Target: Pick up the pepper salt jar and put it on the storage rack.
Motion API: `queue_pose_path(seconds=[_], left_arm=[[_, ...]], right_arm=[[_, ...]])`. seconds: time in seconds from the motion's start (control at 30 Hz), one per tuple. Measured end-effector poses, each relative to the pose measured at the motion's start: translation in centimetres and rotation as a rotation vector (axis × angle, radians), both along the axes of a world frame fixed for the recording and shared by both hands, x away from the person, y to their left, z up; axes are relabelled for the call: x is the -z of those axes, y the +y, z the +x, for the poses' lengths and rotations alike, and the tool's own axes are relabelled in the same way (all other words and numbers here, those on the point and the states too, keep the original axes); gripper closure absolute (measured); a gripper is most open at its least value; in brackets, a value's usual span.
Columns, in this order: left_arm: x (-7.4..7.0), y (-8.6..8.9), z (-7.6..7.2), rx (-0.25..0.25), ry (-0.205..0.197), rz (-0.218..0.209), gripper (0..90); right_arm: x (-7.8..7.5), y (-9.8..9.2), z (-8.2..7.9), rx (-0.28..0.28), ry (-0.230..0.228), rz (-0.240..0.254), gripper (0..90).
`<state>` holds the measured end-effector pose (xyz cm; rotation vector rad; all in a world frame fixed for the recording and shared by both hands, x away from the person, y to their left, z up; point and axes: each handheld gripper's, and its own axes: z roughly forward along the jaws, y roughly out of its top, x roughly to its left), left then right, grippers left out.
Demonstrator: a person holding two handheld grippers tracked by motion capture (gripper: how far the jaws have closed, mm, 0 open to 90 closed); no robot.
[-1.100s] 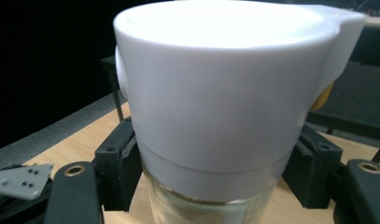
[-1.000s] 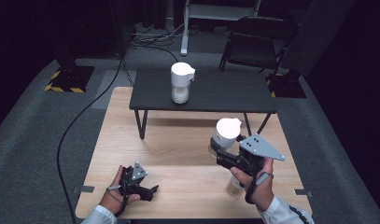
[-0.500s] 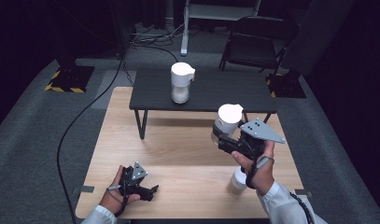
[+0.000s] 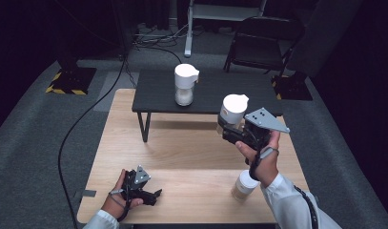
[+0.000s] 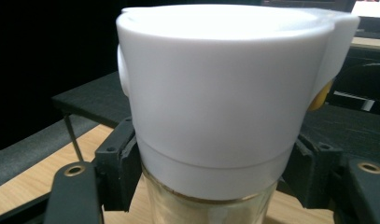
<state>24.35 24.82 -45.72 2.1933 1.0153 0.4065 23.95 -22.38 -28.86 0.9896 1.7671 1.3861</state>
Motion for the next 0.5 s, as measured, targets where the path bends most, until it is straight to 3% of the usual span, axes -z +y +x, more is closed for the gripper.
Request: queue_pose_path(seconds=[0.5], left_arm=[[0.0, 0.0, 0.0, 0.0, 0.001, 0.0, 0.4]], right_arm=[[-1.2, 0.6, 3.2, 0.019, 0.001, 0.011, 29.7]])
